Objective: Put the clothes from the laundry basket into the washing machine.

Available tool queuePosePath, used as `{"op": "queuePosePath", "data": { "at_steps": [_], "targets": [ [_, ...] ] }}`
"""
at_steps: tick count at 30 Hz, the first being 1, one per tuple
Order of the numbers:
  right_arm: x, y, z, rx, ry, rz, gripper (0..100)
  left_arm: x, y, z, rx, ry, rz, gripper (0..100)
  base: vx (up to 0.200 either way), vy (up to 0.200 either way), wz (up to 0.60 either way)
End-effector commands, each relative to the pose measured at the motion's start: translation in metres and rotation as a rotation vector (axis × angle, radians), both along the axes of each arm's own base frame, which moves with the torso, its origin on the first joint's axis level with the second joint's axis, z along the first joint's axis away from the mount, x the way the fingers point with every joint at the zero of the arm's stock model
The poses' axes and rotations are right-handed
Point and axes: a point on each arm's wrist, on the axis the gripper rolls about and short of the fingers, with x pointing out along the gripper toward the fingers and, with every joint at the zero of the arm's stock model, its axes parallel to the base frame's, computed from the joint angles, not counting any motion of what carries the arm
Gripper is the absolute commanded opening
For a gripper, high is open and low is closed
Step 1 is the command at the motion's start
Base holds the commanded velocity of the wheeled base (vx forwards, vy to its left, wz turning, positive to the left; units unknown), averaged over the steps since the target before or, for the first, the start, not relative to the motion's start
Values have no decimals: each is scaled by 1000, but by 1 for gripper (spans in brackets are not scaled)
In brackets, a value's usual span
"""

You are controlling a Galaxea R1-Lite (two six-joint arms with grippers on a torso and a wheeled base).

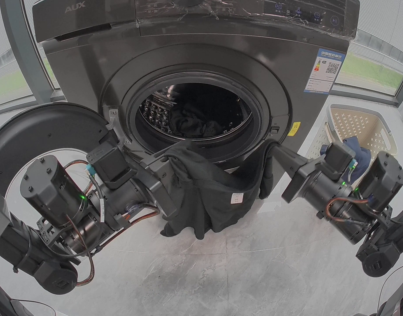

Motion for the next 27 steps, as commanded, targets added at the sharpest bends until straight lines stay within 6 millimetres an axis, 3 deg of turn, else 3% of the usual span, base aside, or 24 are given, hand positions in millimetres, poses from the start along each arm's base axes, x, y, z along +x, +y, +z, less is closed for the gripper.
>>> {"op": "queuePosePath", "data": {
  "at_steps": [1, 2, 3, 7, 16, 23, 27],
  "targets": [
    [4, 22, -39, -85, 104, 54, 0, 7, -4, 5, -19, -18, 5, 0, 0, 0, 0],
    [1, 31, -43, -88, 109, 77, 0, 8, -4, 5, -19, -20, 7, 0, 0, 0, 0],
    [0, 37, -48, -89, 120, 95, 100, 8, -5, 7, -22, -26, 8, 0, 0, 0, 0],
    [-9, 48, -67, -126, 184, 143, 100, 7, -3, 13, -38, -42, 13, 0, 0, 0, 0],
    [-23, 38, -116, -285, 343, 151, 100, -2, 4, 33, -97, -92, 30, 0, 0, 0, 0],
    [-13, 40, -113, -261, 325, 132, 100, -3, 4, 34, -97, -94, 24, 0, 0, 0, 0],
    [6, 48, -108, -224, 278, 107, 100, -9, 6, 40, -110, -111, 12, 0, 0, 0, 0]
  ]
}}
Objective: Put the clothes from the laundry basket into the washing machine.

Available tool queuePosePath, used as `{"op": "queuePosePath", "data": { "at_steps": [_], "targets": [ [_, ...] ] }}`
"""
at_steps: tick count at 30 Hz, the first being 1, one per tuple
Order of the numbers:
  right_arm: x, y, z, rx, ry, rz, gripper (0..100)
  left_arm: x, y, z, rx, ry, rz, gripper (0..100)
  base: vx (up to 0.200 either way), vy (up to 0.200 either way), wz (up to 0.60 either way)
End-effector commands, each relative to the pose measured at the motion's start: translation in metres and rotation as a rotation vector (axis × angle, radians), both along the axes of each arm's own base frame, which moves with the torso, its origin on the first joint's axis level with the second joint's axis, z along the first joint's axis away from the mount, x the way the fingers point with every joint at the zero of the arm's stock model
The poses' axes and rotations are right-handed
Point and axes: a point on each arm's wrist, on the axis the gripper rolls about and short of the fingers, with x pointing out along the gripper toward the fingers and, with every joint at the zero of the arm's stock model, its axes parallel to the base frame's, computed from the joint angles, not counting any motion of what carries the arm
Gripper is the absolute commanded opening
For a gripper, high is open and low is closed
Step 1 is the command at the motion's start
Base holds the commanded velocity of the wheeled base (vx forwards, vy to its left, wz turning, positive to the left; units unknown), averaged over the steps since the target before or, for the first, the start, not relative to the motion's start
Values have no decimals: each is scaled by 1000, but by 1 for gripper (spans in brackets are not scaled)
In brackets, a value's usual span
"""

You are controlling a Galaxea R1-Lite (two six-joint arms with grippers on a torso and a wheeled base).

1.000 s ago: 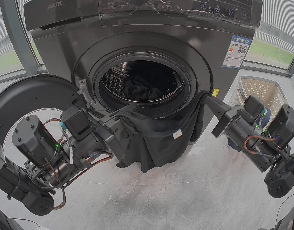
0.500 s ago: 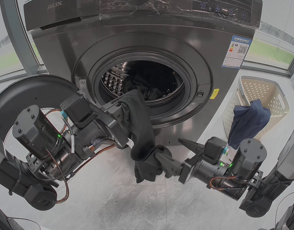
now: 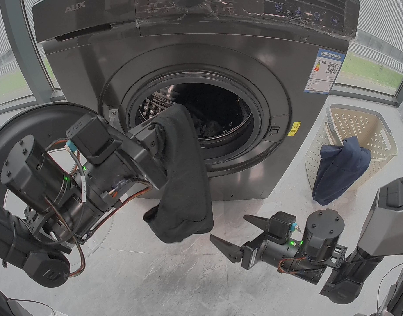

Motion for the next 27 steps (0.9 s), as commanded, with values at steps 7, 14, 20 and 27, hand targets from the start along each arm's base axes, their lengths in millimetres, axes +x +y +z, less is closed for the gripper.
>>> {"op": "queuePosePath", "data": {
  "at_steps": [7, 14, 20, 27],
  "targets": [
    [36, 30, 0, 52, -90, 3, 100, -7, 3, 7, -14, -21, -16, 0, 0, 0, 0],
    [49, 51, -9, 59, -121, 24, 100, -8, 3, 8, -15, -24, -16, 0, 0, 0, 0],
    [62, 60, -11, 74, -152, 47, 100, -8, 3, 9, -20, -31, -16, 0, 0, 0, 0],
    [73, 72, -25, 77, -156, 48, 100, -11, 1, 8, -16, -28, -28, 0, 0, 0, 0]
  ]
}}
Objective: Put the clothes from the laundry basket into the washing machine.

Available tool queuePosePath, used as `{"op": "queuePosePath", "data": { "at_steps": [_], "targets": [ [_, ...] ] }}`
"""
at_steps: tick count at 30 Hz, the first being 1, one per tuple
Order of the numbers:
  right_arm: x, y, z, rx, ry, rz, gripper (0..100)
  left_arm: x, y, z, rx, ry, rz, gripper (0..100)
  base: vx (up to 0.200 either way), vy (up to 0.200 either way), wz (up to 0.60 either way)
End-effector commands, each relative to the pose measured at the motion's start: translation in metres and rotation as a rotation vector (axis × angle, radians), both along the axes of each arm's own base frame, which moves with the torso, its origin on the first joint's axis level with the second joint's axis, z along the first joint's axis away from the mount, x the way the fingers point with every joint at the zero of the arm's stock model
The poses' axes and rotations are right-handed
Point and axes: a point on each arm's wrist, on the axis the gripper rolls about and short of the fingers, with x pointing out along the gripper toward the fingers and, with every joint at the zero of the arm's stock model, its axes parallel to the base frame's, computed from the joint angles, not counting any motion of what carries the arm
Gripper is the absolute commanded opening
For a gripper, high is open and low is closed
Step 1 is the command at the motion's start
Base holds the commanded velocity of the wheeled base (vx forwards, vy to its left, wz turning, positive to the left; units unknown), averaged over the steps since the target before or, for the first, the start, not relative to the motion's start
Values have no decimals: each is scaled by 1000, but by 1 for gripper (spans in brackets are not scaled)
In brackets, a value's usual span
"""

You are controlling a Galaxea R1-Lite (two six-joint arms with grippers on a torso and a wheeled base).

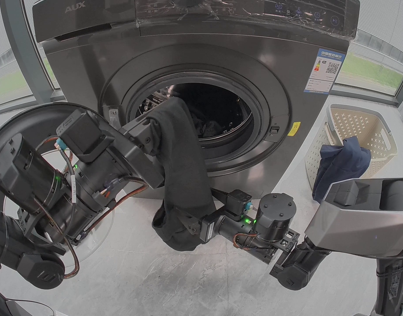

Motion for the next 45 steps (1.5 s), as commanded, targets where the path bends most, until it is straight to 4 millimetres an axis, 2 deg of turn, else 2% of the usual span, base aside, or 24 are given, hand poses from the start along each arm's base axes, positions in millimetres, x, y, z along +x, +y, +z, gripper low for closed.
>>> {"op": "queuePosePath", "data": {
  "at_steps": [1, 7, 12, 13, 18, 21, 23, 24, 28, 29, 30, 31, 34, 35, 40, 45],
  "targets": [
    [8, 7, -16, -13, 11, 0, 100, -3, -2, 1, -3, 0, -13, 0, 0, 0, 0],
    [27, 15, -15, 20, -31, -20, 100, -6, -3, 2, -7, -3, -24, 0, 0, 0, 0],
    [33, 18, -15, 36, -44, -31, 100, -7, -4, 3, -11, -3, -32, 0, 0, 0, 0],
    [33, 18, -15, 38, -46, -33, 0, -7, -4, 3, -13, -3, -33, 0, 0, 0, 0],
    [42, 7, -7, 54, -57, -71, 0, -4, -1, 3, -19, 7, -15, 0, 0, 0, 0],
    [52, -16, 18, 88, -94, -138, 0, 6, 8, -3, -4, 28, 42, 0, 0, 0, 0],
    [51, -25, 26, 94, -99, -154, 0, 11, 13, -9, 11, 45, 69, 0, 0, 0, 0],
    [47, -33, 35, 100, -102, -165, 0, 15, 16, -19, 36, 76, 89, 0, 0, 0, 0],
    [38, -44, 54, 119, -118, -175, 0, 15, 23, -44, 107, 155, 104, 0, 0, 0, 0],
    [38, -44, 54, 119, -118, -175, 0, 15, 23, -44, 107, 155, 104, 0, 0, 0, 0],
    [34, -47, 65, 139, -133, -189, 0, 13, 25, -60, 150, 209, 110, 0, 0, 0, 0],
    [32, -47, 71, 153, -141, -195, 0, 12, 26, -67, 168, 231, 110, 0, 0, 0, 0],
    [28, -46, 76, 167, -145, -189, 0, 14, 28, -79, 200, 275, 121, 0, 0, 0, 0],
    [26, -45, 80, 175, -150, -184, 0, 18, 30, -91, 229, 310, 136, 0, 0, 0, 0],
    [18, -43, 91, 201, -168, -164, 0, 27, 26, -122, 320, 393, 143, 0, 0, 0, 0],
    [9, -38, 94, 218, -156, -137, 0, 31, 23, -137, 354, 438, 140, 0, 0, 0, 0]
  ]
}}
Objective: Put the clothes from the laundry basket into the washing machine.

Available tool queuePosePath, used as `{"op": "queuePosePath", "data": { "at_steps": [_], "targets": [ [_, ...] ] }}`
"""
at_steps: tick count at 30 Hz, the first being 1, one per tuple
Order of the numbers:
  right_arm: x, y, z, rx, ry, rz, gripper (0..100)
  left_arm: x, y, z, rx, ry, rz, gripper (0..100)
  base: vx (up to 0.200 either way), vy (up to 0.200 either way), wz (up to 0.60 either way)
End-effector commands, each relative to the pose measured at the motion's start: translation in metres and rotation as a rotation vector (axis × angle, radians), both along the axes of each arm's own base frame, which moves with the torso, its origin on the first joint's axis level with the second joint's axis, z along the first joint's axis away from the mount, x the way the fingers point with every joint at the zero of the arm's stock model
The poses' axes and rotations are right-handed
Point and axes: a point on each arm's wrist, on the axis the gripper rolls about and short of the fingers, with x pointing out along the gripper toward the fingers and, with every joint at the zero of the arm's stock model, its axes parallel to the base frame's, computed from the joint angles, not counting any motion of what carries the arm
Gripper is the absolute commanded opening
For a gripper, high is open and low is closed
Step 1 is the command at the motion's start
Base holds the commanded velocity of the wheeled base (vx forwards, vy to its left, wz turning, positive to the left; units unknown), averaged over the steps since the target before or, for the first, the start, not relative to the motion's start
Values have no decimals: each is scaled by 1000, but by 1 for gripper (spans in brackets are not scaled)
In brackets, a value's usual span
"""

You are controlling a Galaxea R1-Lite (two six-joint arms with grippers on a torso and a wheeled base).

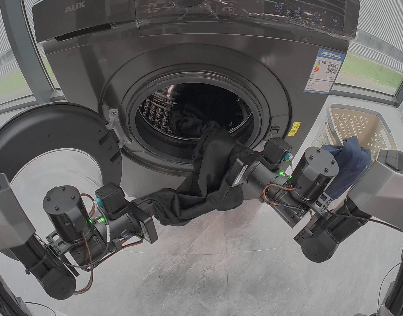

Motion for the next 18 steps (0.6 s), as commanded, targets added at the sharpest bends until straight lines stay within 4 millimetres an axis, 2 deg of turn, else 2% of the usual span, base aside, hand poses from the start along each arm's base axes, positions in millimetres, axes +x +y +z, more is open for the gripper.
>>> {"op": "queuePosePath", "data": {
  "at_steps": [1, 12, 13, 18],
  "targets": [
    [-13, 4, 12, 24, -16, 33, 0, 7, -3, -26, 51, 83, 2, 0, 0, 0, 0],
    [-18, 5, 15, 22, -18, 41, 0, 7, -3, -26, 51, 86, 1, 0, 0, 0, 0],
    [-18, 5, 15, 23, -17, 40, 0, 6, -3, -27, 54, 90, 1, 100, 0, 0, 0],
    [-17, 4, 15, 23, -17, 34, 0, -1, 1, -39, 85, 145, -1, 100, 0, 0, 0]
  ]
}}
